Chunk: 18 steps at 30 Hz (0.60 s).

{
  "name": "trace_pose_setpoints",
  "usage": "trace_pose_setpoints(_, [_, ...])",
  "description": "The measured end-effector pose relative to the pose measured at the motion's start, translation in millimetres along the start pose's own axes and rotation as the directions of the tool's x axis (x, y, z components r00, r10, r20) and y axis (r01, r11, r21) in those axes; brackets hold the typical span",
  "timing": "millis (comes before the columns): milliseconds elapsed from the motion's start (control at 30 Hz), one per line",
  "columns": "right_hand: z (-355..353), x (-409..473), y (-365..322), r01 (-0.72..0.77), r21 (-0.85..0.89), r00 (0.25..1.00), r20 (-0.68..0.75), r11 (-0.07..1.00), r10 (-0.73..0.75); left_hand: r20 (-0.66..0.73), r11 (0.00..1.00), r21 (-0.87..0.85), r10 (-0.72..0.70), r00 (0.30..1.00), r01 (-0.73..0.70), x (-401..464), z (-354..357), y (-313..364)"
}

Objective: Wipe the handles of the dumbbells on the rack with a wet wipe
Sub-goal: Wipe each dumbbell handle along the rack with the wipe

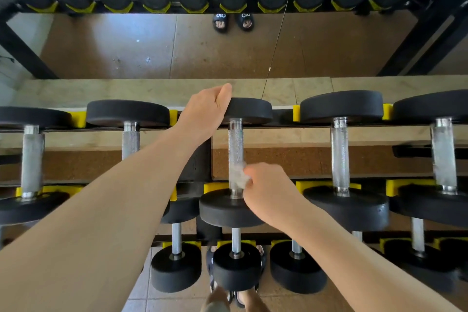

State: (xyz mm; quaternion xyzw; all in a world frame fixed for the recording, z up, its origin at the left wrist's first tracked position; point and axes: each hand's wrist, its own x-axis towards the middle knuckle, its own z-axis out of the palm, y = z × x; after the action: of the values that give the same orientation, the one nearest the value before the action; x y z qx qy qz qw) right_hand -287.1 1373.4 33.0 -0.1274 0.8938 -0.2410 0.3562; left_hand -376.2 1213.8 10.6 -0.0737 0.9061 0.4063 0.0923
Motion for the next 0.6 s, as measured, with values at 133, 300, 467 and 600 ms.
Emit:
trace_pose_setpoints(133, [10.9, -5.3, -14.2, -0.018, -0.149, 0.996, 0.084, 0.989, 0.031, 0.010, 1.000, -0.014, -0.003, 1.000, 0.003, 0.0, 1.7, -2.2])
trace_pose_setpoints(300, [4.8, 8.3, -47.3, 0.092, 0.166, 0.994, 0.049, 0.982, -0.102, 0.026, 1.000, 0.010, 0.000, 1.000, 0.000, -0.6, -2.8, 1.4])
trace_pose_setpoints(467, [3.5, 12.7, -24.2, 0.128, -0.150, 0.969, 0.229, 0.980, -0.091, 0.026, 0.998, 0.057, 0.017, 1.000, -0.018, -2.0, -4.9, 5.3])
trace_pose_setpoints(600, [-19.8, 6.3, -2.4, -0.021, -0.131, 0.978, 0.202, 0.991, 0.048, 0.008, 0.992, 0.123, 0.037, 0.999, -0.038, -2.3, -3.2, 5.0])
